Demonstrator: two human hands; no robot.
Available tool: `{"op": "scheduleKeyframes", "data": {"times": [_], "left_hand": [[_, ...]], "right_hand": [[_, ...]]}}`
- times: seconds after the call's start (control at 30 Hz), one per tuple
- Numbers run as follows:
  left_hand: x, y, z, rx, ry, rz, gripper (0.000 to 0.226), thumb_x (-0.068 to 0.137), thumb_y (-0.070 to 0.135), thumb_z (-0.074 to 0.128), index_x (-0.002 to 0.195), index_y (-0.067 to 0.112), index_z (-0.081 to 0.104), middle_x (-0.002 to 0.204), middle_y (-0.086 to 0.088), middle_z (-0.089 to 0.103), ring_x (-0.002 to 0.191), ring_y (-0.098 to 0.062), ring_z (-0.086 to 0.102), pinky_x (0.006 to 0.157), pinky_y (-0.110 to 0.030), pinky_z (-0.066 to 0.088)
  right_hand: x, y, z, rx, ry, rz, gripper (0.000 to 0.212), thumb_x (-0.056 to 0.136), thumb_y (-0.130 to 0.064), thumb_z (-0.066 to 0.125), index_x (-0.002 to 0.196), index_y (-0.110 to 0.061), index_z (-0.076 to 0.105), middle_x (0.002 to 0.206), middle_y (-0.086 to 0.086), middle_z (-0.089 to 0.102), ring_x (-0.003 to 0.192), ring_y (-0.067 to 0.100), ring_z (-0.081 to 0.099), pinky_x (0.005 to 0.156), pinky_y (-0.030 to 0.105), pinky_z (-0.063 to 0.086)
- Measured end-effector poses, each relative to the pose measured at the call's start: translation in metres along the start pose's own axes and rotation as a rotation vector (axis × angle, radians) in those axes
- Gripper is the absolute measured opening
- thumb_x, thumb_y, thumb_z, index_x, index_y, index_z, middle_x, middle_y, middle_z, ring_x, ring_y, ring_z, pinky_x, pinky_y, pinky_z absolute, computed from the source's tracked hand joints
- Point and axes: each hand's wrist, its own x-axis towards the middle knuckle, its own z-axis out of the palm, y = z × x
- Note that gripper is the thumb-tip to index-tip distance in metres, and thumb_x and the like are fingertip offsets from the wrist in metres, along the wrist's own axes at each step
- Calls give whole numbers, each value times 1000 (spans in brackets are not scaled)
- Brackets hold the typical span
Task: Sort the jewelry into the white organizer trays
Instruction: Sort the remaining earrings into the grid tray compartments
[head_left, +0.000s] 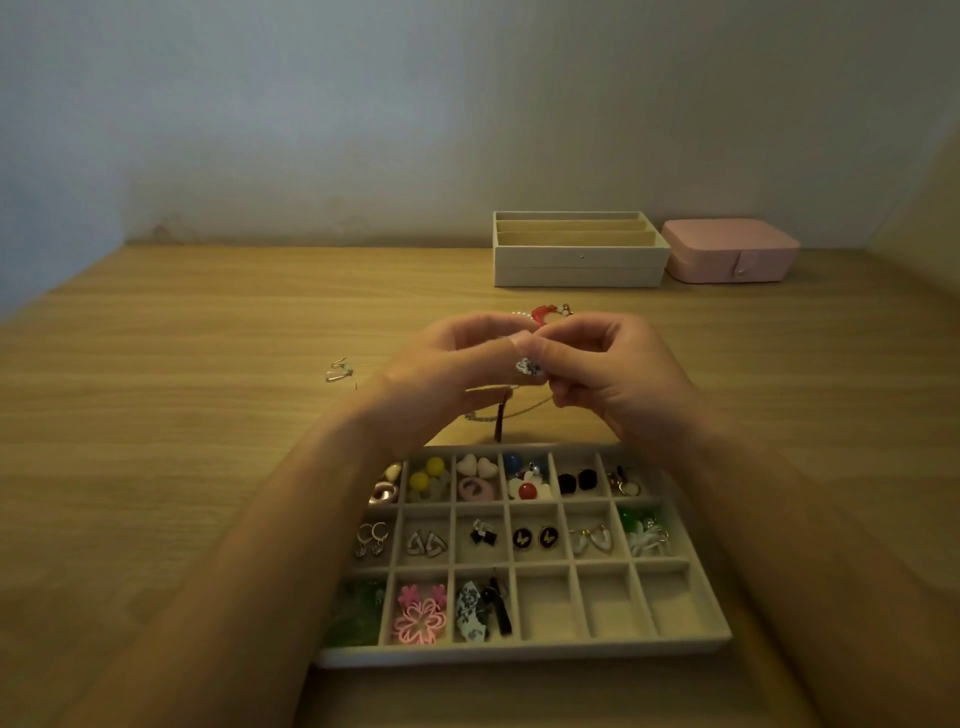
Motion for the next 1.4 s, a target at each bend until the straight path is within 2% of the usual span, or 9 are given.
{"op": "scheduleKeyframes", "data": {"times": [0.2, 0.43, 0.57, 0.67, 0.83, 0.97, 1.17, 1.27, 1.4], "left_hand": [[0, -4, 0, -54, -23, -17, 38, 80, 23, 71, 115, 11, 66, 99, -6, 73, 82, -21, 68, 83, -38, 58], [3, -7, -3, -142, 16, -22, 29, 76, 18, 73, 104, 9, 68, 90, -6, 69, 69, -16, 58, 71, -31, 56], [4, -7, -4, -125, 18, -61, 38, 74, 20, 75, 110, 9, 69, 91, -6, 69, 71, -15, 59, 70, -30, 55], [4, -7, -4, -81, 4, -79, 37, 75, 22, 75, 111, 12, 72, 97, -7, 69, 77, -16, 64, 73, -30, 54], [0, -2, -6, -45, 11, -76, 31, 82, 20, 73, 111, 10, 72, 100, -8, 69, 82, -18, 68, 76, -31, 55], [-6, 10, -6, 15, -32, -92, 37, 87, 24, 68, 120, 7, 64, 101, -10, 73, 90, -24, 71, 87, -40, 57], [-23, 31, 6, 64, -8, -120, 39, 99, 37, 57, 125, 9, 59, 108, -13, 75, 104, -29, 71, 98, -45, 54], [-38, 36, 10, 105, 69, -72, 34, 95, 36, 63, 118, 12, 65, 108, -10, 75, 100, -25, 72, 94, -44, 57], [-63, 39, 17, 170, 171, 10, 23, 89, 24, 72, 108, 12, 68, 98, -7, 75, 86, -20, 71, 78, -31, 59]], "right_hand": [[0, -3, -1, 16, -6, 24, 36, 75, -35, 74, 94, -5, 70, 67, 0, 67, 57, 12, 59, 54, 25, 53], [3, -2, -6, 192, 9, 64, 25, 76, -26, 73, 93, -9, 68, 69, 2, 66, 59, 11, 57, 56, 23, 53], [4, 0, -9, 238, 14, 66, 26, 79, -16, 72, 104, -9, 69, 76, 3, 71, 67, 14, 65, 64, 25, 57], [5, 1, -7, 87, 85, 8, 18, 88, -9, 72, 107, -8, 70, 84, 6, 75, 74, 19, 71, 69, 29, 61], [1, -4, -2, 48, 131, -6, 16, 93, -12, 70, 109, -11, 69, 92, 1, 77, 81, 19, 76, 63, 31, 61], [-2, -16, -1, 110, 119, 14, 17, 98, -13, 64, 114, -12, 67, 108, 11, 73, 87, 23, 76, 63, 29, 60], [-15, -41, 5, 31, 52, 9, 18, 99, -15, 62, 117, -14, 65, 109, 11, 72, 88, 23, 76, 65, 27, 59], [-26, -52, 10, -21, -7, 5, 19, 98, -15, 65, 118, -14, 65, 106, 9, 73, 84, 22, 76, 64, 29, 59], [-42, -59, 19, -113, -47, 11, 22, 97, -14, 67, 119, -13, 63, 104, 10, 73, 82, 24, 77, 67, 32, 62]]}}
